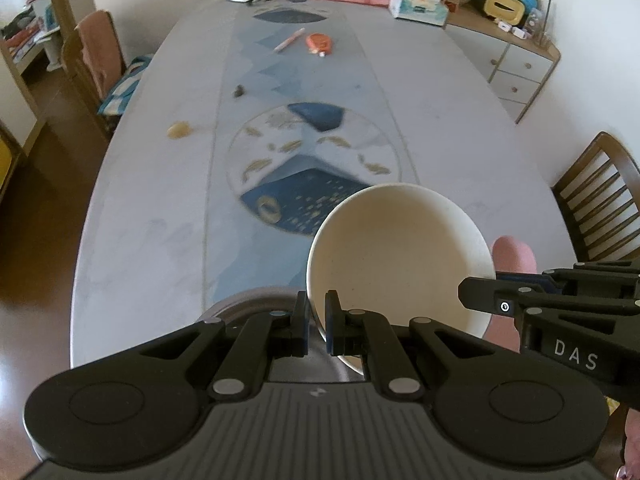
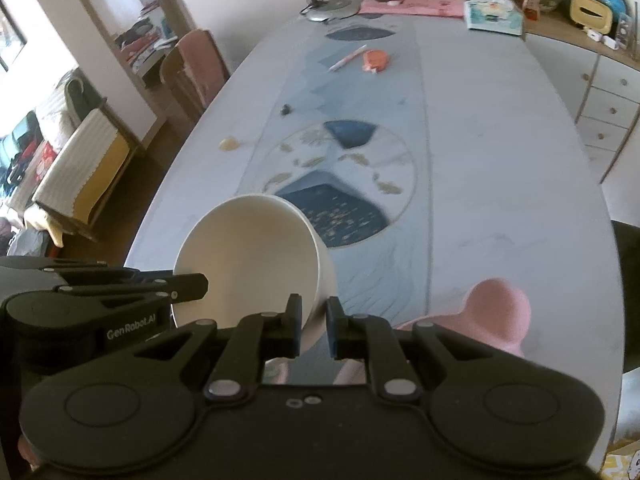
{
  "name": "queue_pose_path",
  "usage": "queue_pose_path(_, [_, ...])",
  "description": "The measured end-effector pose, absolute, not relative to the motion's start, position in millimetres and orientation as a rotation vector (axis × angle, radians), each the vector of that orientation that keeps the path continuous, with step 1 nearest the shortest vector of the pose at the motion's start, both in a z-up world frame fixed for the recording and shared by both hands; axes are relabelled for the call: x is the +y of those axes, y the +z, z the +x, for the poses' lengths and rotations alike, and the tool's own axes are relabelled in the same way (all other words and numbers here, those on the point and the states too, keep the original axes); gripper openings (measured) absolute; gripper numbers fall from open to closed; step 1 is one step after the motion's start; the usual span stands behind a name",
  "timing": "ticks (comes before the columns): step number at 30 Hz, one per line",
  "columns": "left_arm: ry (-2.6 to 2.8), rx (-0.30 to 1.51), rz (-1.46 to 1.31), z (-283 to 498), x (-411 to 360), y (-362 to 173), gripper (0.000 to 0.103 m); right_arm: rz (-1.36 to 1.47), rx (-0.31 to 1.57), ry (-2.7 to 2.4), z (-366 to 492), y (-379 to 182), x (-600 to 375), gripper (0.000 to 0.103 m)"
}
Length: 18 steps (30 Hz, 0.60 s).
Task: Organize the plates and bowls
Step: 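Carry the cream bowl with both grippers over the pink pot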
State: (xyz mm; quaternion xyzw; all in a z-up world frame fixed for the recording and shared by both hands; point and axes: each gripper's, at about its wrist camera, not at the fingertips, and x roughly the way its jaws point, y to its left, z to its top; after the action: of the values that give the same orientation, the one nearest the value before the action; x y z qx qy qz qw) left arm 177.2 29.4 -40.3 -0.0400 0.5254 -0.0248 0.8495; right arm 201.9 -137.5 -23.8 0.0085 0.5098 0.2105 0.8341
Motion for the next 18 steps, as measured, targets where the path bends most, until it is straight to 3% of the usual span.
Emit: queue_pose_path(18, [0.000, 1.178, -0.076, 139, 74, -78, 0.006, 0.011, 1.194, 0.514, 169, -64, -91, 0.012])
